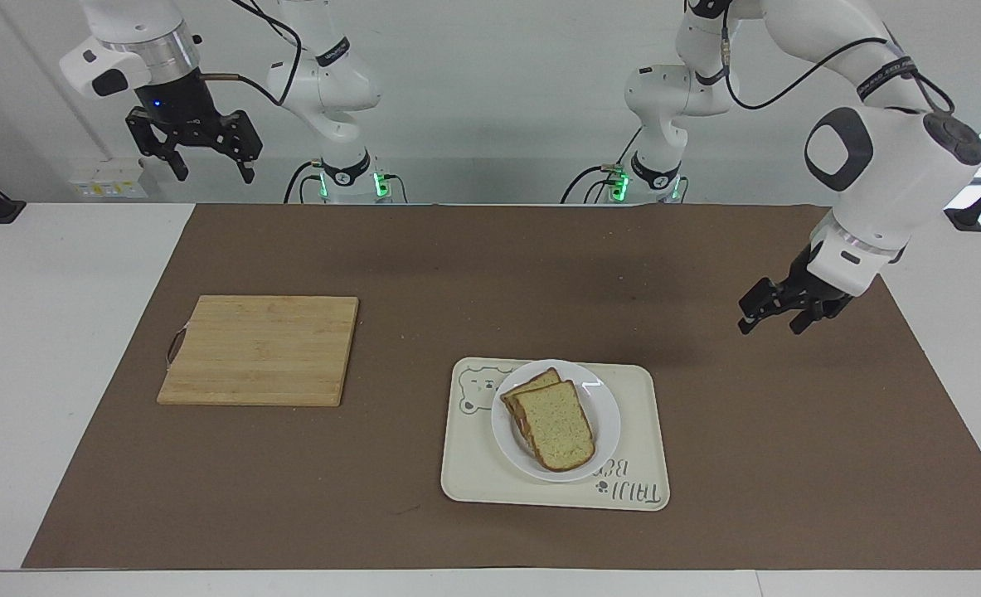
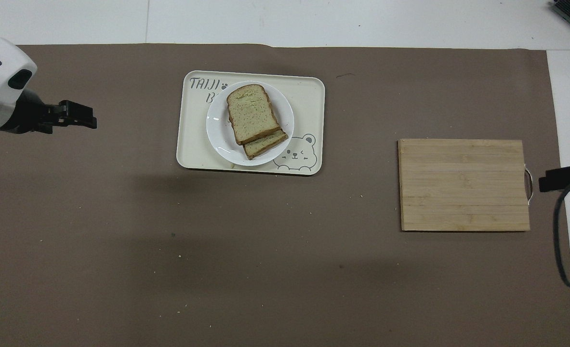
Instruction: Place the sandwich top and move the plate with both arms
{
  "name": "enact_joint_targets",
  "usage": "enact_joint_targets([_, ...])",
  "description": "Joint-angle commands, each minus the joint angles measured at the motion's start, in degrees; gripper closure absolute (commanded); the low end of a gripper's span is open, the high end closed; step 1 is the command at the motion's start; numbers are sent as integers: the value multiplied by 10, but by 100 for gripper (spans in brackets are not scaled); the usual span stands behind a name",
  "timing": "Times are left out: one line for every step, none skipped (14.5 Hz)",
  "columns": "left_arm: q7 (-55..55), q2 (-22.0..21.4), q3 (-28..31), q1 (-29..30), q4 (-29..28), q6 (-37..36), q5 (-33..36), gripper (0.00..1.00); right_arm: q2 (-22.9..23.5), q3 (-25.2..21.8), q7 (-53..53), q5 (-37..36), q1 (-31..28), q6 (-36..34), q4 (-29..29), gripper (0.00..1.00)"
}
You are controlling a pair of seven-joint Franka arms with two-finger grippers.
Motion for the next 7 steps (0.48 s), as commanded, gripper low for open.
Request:
enact_joint_targets([-6, -35, -3, 3, -1, -47, 36, 0, -7, 0, -16, 3, -2, 0, -5, 0])
enact_joint_targets([-6, -37, -4, 4, 23, -80, 38, 0, -6, 0, -16, 3, -2, 0, -5, 0])
enact_joint_targets([-5, -36, -4, 4, 48, -117, 45, 0, -7, 1, -16, 3, -2, 0, -5, 0])
enact_joint_targets([-2, -36, -3, 4, 70, -148, 57, 0, -6, 0, -16, 3, -2, 0, -5, 0])
enact_joint_targets([-1, -36, -2, 3, 90, -175, 66, 0, -6, 0, -16, 3, -2, 0, -5, 0])
enact_joint_targets([0, -36, -3, 1, 104, -205, 75, 0, -6, 0, -16, 3, -2, 0, -5, 0])
enact_joint_targets([-1, -36, -4, -1, 114, -233, 83, 0, -7, 0, -16, 3, -2, 0, -5, 0])
